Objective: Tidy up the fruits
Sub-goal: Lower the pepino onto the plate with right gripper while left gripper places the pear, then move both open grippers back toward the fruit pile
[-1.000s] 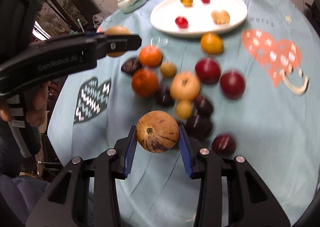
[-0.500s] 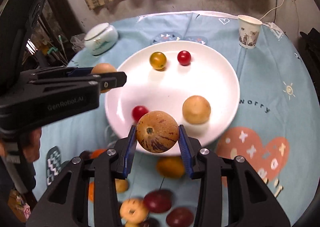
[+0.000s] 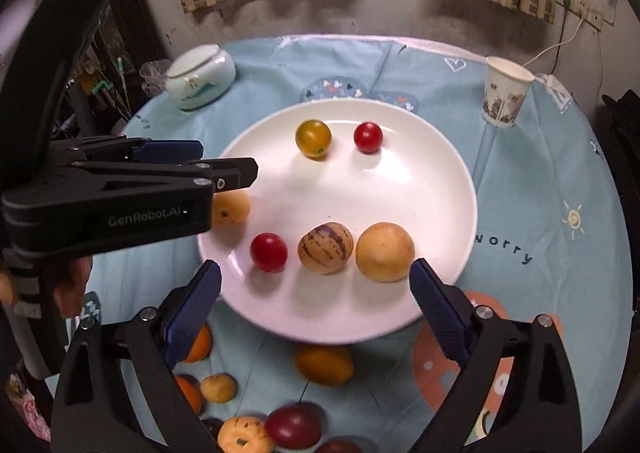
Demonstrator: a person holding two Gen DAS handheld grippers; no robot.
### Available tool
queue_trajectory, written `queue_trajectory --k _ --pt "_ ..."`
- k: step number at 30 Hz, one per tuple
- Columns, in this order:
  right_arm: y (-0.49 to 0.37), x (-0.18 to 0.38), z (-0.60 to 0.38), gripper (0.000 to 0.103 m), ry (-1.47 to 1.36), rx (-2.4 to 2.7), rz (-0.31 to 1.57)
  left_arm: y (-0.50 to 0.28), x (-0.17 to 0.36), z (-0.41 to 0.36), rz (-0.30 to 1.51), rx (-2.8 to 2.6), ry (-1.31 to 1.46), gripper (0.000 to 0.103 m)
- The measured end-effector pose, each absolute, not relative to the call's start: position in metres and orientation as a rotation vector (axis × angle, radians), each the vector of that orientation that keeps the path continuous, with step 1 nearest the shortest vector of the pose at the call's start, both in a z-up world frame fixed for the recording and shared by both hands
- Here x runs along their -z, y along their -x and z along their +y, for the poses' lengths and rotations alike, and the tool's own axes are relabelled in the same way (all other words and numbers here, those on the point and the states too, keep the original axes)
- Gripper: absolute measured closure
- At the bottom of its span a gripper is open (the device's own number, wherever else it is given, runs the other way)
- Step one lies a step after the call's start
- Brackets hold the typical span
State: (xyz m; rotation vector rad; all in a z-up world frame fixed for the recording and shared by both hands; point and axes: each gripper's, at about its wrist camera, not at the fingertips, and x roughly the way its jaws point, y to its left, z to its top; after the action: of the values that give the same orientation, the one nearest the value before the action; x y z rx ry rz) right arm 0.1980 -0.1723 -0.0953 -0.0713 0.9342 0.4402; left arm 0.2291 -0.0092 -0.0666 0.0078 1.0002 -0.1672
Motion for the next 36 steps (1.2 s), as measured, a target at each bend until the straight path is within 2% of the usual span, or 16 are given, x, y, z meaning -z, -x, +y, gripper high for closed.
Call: queue_trajectory --k 4,9,10,13,17,20,24,26,30,36 --pt "-0.154 0.054 -0.187 0.008 0.077 -0.410 0.751 -0.198 0.042 -0.006 0.940 0.193 -0.006 0.037" --pt "-0.078 -0.020 -0.217 0.008 0.062 -0.323 0.428 -0.161 0.011 -0.004 0.873 0.216 -0.010 0.034" --pt "-0.061 -0.036 -0.225 0.002 0.052 -0.301 0.356 -0.152 0.003 -0.003 0.856 0.219 -0.011 0.033" --pt "-0.012 -0.078 -0.243 0.001 0.029 -0.211 0.168 -0.134 -0.013 -0.001 0.823 0.223 -0.011 0.032" --pt "0.041 -0.116 -0.257 0.001 0.015 -0.078 -0.001 -0.109 -0.032 0.000 0.775 0.226 -0.021 0.031" --pt "0.069 -0.119 -0.253 0.001 0.056 0.064 -0.050 -0.093 -0.042 0.001 0.741 0.218 -0.040 0.029" --pt "0.066 -0.101 -0.243 0.001 0.091 -0.148 0.132 -0.068 -0.041 0.001 0.719 0.232 -0.077 0.026" --pt "0.048 -0.071 -0.238 0.001 0.123 -0.205 0.323 -0.054 -0.031 0.000 0.737 0.242 -0.089 0.024" --pt "0.019 0.006 -0.240 0.001 0.005 -0.279 0.645 -0.032 0.007 0.005 0.819 0.250 -0.102 0.024" --pt "0.024 0.104 -0.231 0.001 -0.027 -0.304 0.977 -0.008 0.053 0.020 0.943 0.232 -0.073 0.024"
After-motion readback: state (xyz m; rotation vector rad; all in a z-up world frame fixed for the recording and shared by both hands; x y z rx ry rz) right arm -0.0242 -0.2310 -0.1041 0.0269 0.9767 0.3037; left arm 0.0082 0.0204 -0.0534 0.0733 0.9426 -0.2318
